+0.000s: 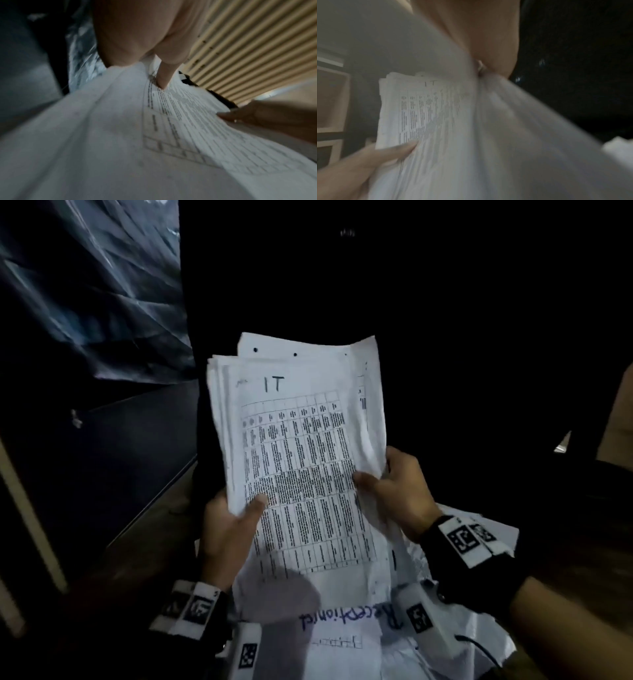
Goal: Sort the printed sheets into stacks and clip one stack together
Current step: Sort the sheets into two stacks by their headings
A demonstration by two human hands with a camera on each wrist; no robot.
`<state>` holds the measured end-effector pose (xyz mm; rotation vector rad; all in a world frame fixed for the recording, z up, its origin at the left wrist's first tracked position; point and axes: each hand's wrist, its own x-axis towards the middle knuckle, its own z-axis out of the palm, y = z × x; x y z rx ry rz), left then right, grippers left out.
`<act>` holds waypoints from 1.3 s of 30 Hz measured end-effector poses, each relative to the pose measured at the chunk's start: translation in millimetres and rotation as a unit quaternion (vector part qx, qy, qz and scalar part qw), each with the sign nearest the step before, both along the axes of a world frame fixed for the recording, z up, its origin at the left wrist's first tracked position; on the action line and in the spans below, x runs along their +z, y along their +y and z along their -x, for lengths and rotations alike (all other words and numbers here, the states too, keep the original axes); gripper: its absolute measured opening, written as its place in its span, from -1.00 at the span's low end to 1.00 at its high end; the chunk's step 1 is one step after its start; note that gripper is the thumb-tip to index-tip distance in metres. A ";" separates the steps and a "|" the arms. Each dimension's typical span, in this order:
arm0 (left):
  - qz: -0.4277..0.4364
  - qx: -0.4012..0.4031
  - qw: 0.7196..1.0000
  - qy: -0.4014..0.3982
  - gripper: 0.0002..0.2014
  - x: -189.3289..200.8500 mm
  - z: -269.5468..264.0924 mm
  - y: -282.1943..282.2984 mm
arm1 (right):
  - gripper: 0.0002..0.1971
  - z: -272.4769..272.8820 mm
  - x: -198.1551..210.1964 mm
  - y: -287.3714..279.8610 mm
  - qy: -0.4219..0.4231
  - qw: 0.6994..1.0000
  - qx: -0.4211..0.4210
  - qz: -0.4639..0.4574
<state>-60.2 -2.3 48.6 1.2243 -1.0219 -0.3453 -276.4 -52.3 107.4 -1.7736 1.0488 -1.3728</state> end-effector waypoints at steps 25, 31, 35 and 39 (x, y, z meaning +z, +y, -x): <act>0.046 0.029 0.998 0.038 -0.79 42.5 -17.0 16.2 | -0.57 -33.0 -25.8 -7.1 -0.037 0.994 0.017 0.099; 0.085 -0.024 0.995 0.041 -0.75 60.6 -6.0 17.9 | -0.51 -30.0 -7.2 -19.2 -0.067 0.993 0.023 0.096; 0.067 -0.043 0.996 0.035 -0.57 68.1 -11.7 21.9 | -0.24 -14.2 19.5 -31.1 -0.107 0.988 0.042 0.106; 0.028 -0.054 0.997 0.048 -0.48 60.6 -13.8 16.7 | -0.21 -17.1 18.2 -36.2 -0.056 0.988 0.133 0.056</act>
